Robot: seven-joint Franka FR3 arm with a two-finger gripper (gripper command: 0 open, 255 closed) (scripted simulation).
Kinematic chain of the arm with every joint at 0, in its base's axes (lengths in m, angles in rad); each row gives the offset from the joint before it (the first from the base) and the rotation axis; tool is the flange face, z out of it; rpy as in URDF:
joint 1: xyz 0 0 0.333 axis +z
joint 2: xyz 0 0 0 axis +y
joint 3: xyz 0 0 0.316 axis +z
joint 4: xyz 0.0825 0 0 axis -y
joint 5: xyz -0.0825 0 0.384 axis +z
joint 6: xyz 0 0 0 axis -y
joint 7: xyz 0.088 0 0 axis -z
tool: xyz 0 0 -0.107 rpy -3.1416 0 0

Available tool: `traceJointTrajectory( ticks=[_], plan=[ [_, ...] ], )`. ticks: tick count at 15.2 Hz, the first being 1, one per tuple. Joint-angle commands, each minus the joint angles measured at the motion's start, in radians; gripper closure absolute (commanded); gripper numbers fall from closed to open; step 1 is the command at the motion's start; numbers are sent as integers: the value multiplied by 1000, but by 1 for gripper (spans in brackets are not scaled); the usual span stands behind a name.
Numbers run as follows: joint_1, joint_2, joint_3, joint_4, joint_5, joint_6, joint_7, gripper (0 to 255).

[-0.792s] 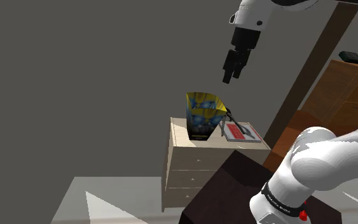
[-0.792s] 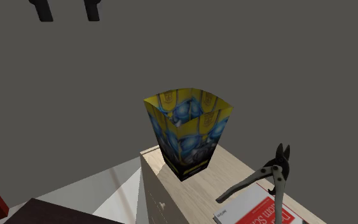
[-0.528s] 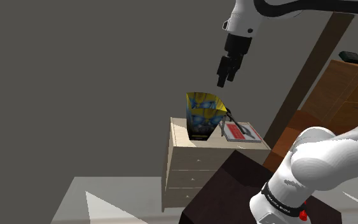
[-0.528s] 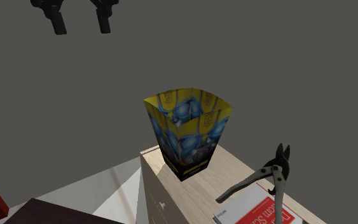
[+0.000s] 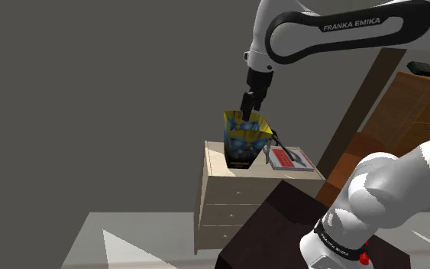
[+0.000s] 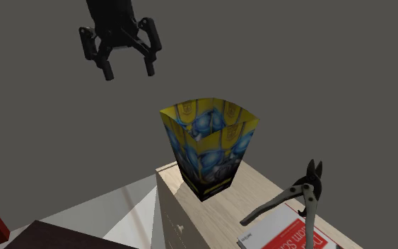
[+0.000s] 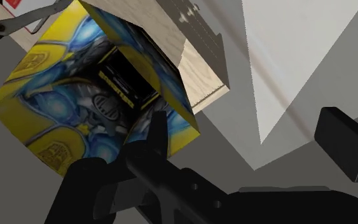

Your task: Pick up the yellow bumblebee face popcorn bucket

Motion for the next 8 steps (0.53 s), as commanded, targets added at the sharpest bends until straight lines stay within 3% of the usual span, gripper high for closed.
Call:
traceJointTrajectory(
  ticks=[1, 8],
  plan=[
    [-7, 63, 5, -6, -30, 70, -3, 0],
    [-40, 294, 20, 17, -156, 274, 14, 0]
  ],
)
